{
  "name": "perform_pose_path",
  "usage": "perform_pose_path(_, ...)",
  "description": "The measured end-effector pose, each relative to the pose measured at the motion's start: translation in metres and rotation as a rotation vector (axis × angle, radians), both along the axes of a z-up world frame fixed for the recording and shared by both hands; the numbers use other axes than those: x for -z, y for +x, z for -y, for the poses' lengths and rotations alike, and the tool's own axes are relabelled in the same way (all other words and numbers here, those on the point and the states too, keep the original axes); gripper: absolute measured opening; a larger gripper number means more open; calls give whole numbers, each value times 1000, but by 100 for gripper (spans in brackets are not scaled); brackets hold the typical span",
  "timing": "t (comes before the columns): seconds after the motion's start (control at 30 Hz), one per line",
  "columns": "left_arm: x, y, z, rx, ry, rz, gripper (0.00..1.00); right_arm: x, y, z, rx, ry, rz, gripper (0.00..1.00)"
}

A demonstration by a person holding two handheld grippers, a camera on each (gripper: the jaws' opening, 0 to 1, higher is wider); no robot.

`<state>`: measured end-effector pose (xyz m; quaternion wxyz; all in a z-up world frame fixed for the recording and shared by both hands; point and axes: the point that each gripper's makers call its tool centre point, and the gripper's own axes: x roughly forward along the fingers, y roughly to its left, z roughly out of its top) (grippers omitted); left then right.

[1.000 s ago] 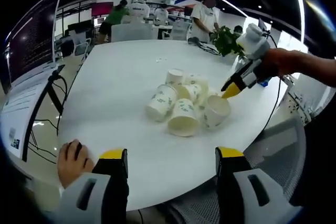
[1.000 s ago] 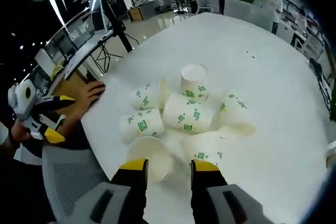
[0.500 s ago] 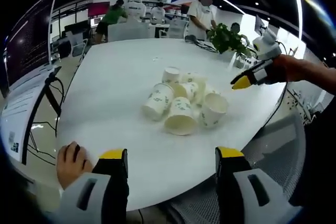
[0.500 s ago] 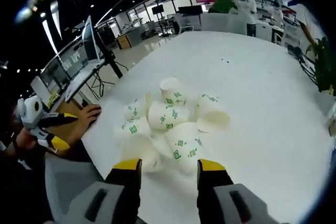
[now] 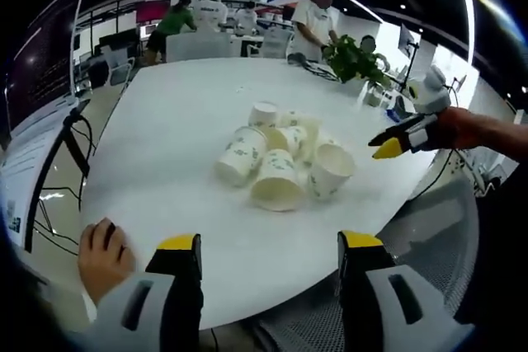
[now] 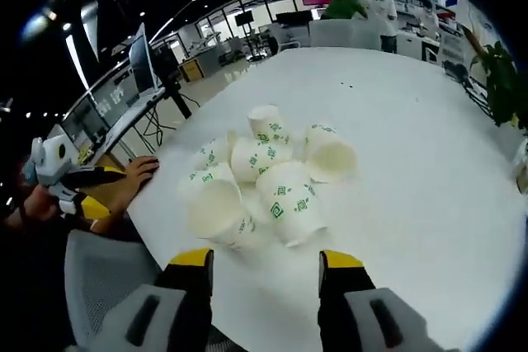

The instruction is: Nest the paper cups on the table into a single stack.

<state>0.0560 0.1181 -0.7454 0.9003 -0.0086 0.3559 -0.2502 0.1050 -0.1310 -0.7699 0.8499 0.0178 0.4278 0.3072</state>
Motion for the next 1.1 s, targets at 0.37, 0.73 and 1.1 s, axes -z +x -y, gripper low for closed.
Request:
perform_pose_path(0.37,5,1,16,-8,-51,-20,65,-15,-21,-4,-26,39,79,69)
perform_pose_path(0.73,18,7,31,23,-53,-35,64,-14,-46,10,21,49,76,70)
perform_pose_path(1.1,38,16,50,49,-44,-45,59,-11,-62,24,87,67,52,68)
